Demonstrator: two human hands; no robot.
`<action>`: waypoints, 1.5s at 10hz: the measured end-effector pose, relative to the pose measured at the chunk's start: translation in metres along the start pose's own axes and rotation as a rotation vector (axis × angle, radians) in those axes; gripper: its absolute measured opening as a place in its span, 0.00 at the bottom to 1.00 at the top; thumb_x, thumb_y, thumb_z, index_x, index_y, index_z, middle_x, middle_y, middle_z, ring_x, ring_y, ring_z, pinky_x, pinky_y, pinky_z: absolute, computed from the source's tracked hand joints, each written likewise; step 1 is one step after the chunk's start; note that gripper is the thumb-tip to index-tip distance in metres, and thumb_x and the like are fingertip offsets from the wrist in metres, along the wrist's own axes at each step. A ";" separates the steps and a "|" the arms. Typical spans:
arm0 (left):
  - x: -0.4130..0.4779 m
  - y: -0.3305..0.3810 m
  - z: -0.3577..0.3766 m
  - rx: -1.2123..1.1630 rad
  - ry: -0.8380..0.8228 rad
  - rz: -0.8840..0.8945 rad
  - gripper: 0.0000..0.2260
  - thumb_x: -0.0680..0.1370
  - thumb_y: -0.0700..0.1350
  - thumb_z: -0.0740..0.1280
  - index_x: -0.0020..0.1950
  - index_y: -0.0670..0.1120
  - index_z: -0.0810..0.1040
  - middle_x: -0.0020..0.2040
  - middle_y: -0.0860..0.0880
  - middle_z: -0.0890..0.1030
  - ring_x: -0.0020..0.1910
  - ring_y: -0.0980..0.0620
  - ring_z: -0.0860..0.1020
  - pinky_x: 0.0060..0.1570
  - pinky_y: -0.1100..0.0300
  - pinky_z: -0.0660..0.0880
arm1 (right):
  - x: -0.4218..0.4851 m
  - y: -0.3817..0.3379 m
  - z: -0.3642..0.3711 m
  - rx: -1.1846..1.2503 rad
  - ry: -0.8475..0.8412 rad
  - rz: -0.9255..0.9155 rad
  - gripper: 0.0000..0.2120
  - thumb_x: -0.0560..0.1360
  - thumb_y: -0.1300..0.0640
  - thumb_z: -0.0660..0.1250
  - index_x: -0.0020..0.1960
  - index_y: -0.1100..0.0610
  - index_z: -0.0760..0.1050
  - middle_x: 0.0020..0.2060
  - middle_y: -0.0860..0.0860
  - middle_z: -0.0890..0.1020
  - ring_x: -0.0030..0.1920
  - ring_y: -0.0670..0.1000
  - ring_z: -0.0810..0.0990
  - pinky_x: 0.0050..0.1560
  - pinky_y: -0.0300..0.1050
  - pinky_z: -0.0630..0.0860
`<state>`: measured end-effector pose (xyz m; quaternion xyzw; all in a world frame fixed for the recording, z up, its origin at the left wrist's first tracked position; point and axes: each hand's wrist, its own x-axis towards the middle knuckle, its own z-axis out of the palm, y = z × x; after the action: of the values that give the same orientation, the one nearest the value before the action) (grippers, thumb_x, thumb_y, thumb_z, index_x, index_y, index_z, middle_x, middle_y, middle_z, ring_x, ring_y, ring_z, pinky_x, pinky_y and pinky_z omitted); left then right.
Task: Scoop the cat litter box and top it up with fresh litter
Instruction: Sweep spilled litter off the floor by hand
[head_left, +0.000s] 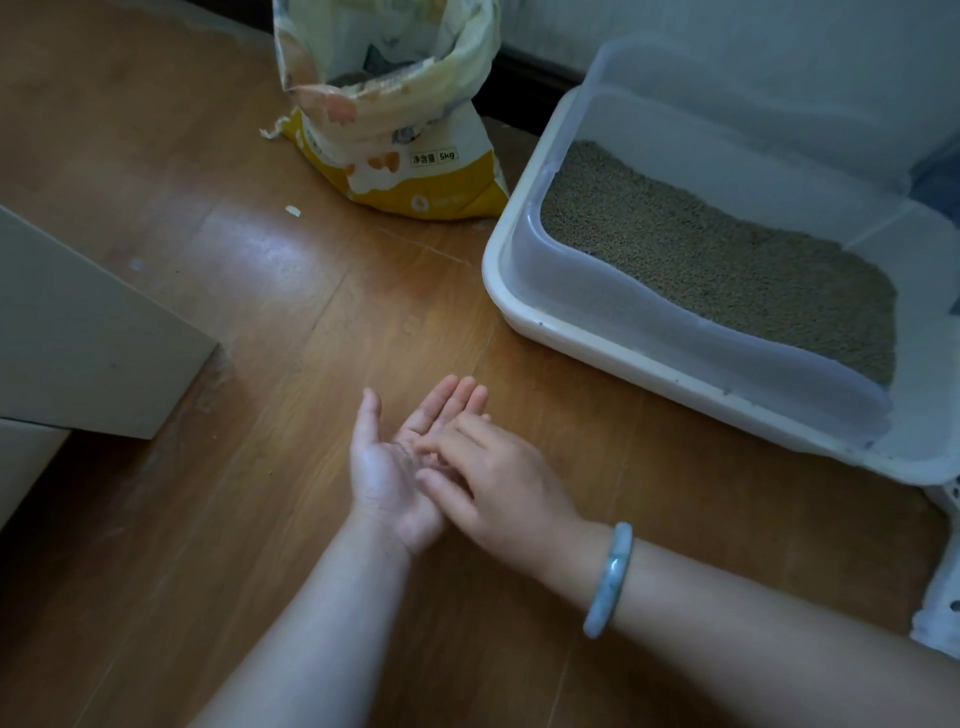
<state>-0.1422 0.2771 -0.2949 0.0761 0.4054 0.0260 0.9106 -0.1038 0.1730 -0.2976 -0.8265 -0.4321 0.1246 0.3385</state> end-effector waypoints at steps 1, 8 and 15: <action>0.000 0.002 0.000 -0.021 0.006 0.009 0.32 0.77 0.64 0.55 0.62 0.37 0.75 0.58 0.40 0.81 0.56 0.44 0.81 0.57 0.46 0.75 | -0.008 0.012 -0.004 0.080 0.071 0.083 0.15 0.75 0.50 0.62 0.58 0.55 0.78 0.46 0.50 0.80 0.44 0.48 0.78 0.45 0.41 0.75; 0.001 0.004 0.000 -0.034 0.042 0.027 0.31 0.77 0.64 0.55 0.60 0.37 0.77 0.57 0.41 0.81 0.56 0.45 0.81 0.56 0.47 0.75 | 0.013 0.087 -0.021 -0.371 0.118 0.344 0.07 0.76 0.52 0.66 0.46 0.54 0.79 0.45 0.51 0.79 0.40 0.55 0.80 0.33 0.48 0.77; 0.001 0.002 0.004 -0.023 0.023 0.020 0.31 0.77 0.63 0.55 0.62 0.37 0.75 0.58 0.40 0.81 0.56 0.44 0.81 0.58 0.47 0.74 | 0.000 0.008 -0.001 -0.024 0.179 0.023 0.12 0.77 0.51 0.59 0.49 0.54 0.80 0.40 0.51 0.79 0.38 0.51 0.79 0.37 0.43 0.74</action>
<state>-0.1388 0.2788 -0.2923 0.0693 0.4147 0.0409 0.9064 -0.0986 0.1692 -0.3023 -0.8432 -0.3921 0.0493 0.3645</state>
